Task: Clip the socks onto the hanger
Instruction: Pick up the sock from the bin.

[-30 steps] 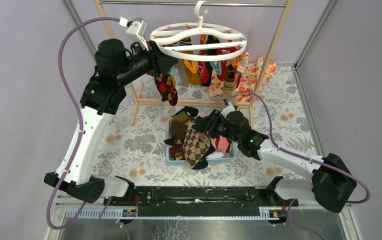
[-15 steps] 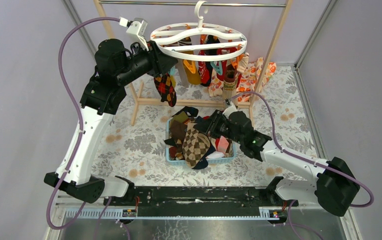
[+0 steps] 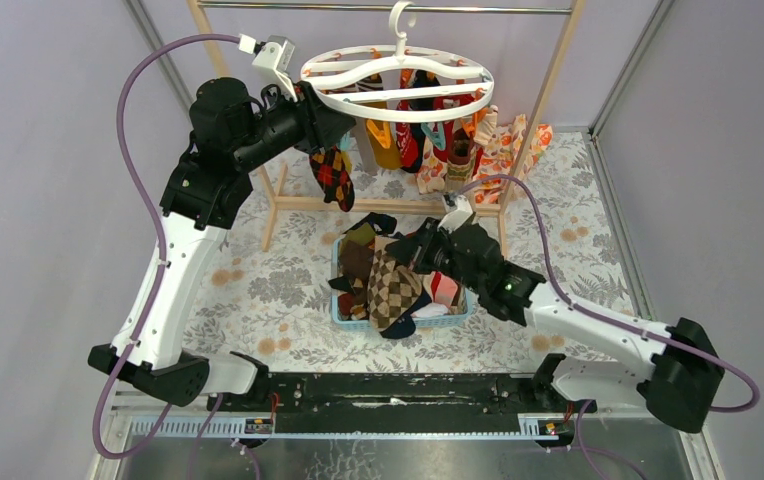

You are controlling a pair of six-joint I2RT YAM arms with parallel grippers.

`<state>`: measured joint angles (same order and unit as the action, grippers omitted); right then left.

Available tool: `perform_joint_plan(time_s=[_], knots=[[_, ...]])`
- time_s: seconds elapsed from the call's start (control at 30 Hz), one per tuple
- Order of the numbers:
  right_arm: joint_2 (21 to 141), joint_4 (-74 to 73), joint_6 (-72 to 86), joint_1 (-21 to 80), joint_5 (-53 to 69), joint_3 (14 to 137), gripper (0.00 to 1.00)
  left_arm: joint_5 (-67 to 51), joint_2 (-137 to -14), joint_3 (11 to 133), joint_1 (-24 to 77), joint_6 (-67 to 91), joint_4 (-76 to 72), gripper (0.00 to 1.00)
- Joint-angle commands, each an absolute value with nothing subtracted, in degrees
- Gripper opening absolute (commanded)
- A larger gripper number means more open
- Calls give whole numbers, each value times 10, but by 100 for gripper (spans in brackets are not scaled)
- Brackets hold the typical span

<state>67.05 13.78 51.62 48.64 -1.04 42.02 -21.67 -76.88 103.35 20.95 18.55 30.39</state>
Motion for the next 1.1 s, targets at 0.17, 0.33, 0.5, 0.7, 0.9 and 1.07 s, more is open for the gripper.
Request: perform_joint_plan(time_s=[0.17,0.33,0.5,0.7,0.9,1.07], knots=[[636,296,146,629,-250,538,0,-223,-764,1016,207,200,276,4],[699,321,39,641,-256,612,0,-221,-765,1014,207,200,275,3],[734,366,-25,643,-292,640,0,-211,-767,1008,208,212,261,3],[758,392,-51,647,-316,652,0,-175,-771,1002,222,228,251,2],[766,399,-49,649,-330,661,0,-158,-771,995,236,232,241,2],[767,395,-30,649,-336,667,0,-149,-776,1001,246,224,241,2]])
